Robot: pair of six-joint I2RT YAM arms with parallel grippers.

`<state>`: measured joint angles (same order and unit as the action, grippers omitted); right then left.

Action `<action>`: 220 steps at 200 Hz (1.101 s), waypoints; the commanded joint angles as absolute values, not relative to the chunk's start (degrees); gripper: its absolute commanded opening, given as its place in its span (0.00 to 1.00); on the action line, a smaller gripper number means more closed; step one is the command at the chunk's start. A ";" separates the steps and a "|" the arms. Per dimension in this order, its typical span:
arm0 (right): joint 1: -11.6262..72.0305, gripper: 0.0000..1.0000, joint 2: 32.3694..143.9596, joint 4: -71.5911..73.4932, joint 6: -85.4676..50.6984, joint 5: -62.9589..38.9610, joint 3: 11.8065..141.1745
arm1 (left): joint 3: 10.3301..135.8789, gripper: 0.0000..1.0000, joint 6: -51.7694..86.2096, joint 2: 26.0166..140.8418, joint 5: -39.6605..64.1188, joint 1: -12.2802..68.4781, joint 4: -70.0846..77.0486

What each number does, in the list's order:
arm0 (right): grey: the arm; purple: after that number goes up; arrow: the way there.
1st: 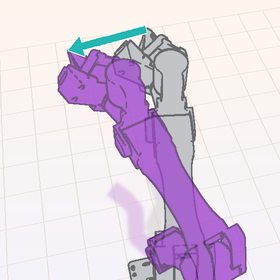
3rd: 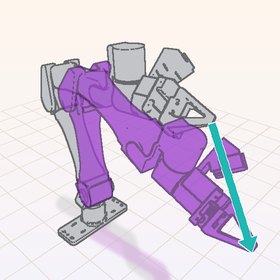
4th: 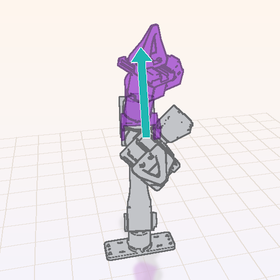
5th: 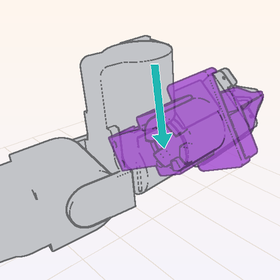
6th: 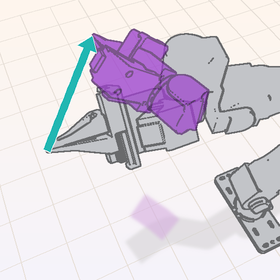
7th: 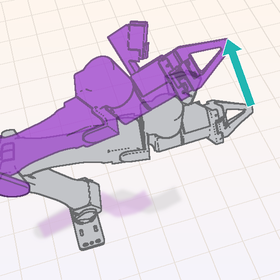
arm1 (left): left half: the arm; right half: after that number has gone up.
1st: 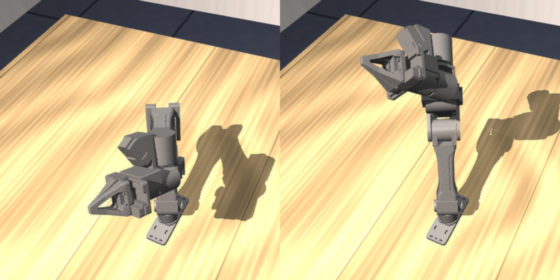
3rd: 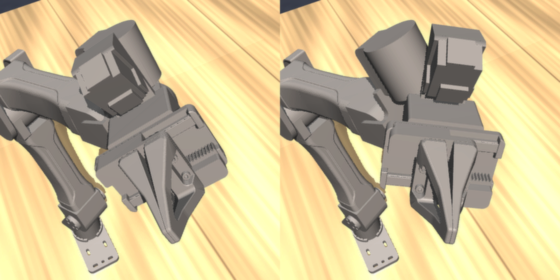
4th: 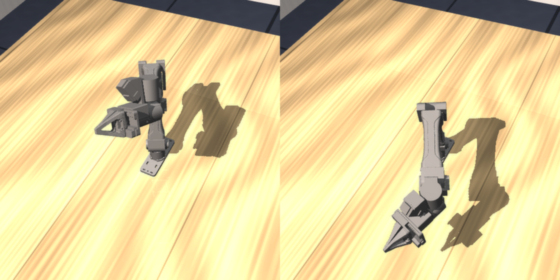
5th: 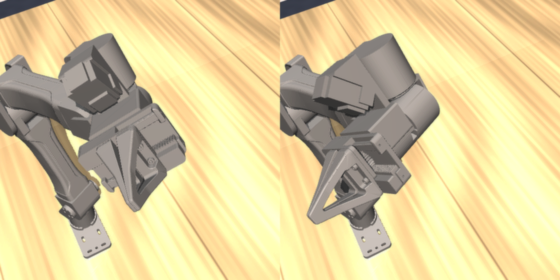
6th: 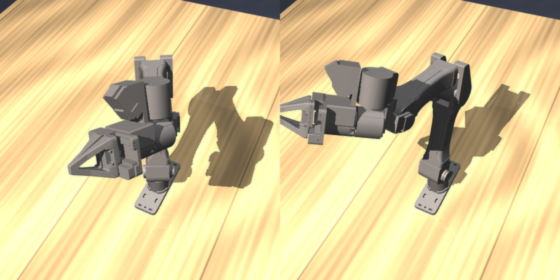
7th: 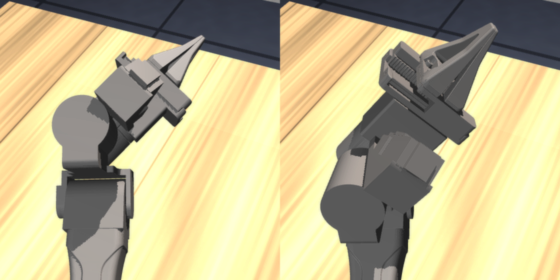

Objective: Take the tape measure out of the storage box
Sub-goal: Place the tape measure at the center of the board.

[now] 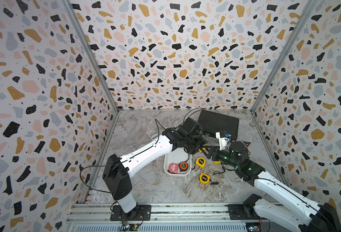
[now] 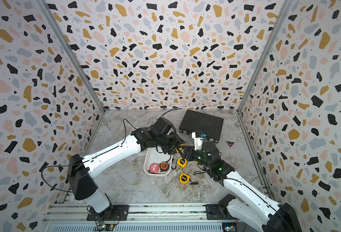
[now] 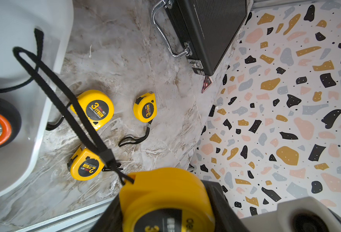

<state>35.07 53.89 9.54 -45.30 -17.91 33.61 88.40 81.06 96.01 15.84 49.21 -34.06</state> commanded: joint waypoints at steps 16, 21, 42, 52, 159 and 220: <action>35.34 0.36 54.53 12.54 -45.91 -17.09 33.18 | 86.96 0.00 82.62 93.61 18.41 49.39 -28.82; 35.33 0.33 54.67 12.73 -45.98 -17.05 33.15 | 86.82 0.00 82.74 93.65 18.65 49.32 -28.66; 35.34 0.22 54.93 12.76 -46.06 -16.67 33.41 | 86.13 0.00 83.23 93.70 19.38 49.34 -27.26; 35.35 0.18 54.85 12.36 -45.97 -16.23 33.54 | 86.07 0.00 83.11 93.78 19.58 49.36 -26.51; 30.34 0.09 56.46 10.28 -45.23 -14.84 34.21 | 91.01 1.00 74.08 96.49 18.96 48.54 -27.91; 24.58 0.09 69.68 18.06 -46.18 -22.55 33.56 | 88.00 1.00 69.22 91.14 13.45 45.99 -35.12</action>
<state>25.56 65.67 12.38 -45.89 -18.46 33.36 89.06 72.58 95.09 16.10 47.24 -32.73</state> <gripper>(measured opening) 0.239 0.999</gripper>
